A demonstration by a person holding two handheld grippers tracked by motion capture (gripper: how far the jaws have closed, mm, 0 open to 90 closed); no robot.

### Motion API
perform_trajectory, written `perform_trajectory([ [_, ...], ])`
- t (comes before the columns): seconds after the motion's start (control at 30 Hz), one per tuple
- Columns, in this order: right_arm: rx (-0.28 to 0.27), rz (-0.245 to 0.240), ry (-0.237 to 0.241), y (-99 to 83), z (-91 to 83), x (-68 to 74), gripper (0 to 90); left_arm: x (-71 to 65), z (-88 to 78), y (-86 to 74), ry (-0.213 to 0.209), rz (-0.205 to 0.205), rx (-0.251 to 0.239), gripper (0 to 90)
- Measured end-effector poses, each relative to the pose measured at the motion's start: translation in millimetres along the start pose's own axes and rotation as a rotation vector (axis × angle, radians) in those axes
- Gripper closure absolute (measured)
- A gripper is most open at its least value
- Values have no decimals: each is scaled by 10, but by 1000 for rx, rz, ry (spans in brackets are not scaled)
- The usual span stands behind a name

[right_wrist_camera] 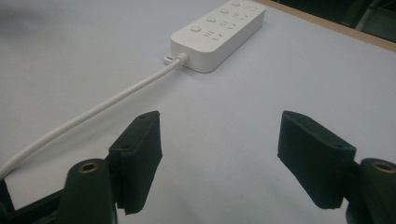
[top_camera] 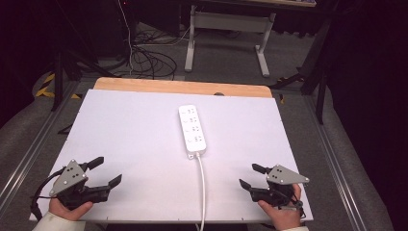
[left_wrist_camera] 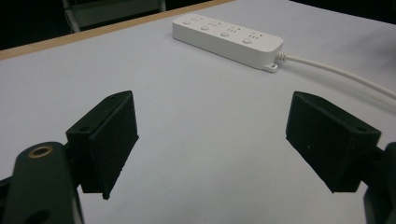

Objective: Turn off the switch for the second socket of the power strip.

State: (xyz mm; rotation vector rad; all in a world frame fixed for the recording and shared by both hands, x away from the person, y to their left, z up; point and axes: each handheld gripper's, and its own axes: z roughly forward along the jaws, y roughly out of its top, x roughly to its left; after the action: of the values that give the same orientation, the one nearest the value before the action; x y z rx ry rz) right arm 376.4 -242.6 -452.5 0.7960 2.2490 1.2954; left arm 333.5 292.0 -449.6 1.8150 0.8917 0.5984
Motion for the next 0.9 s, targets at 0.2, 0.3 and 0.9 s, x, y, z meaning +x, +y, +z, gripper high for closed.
perform_trajectory([
  [0.2,2,-5,0,6,-5,9,309,-5,-9,9,1,5,5,169],
  [0.3,2,-9,2,11,0,13,309,-8,-14,7,7,-3,-2,167],
  [0.9,9,-14,8,51,-6,13,329,-28,-41,29,24,16,-5,150],
])
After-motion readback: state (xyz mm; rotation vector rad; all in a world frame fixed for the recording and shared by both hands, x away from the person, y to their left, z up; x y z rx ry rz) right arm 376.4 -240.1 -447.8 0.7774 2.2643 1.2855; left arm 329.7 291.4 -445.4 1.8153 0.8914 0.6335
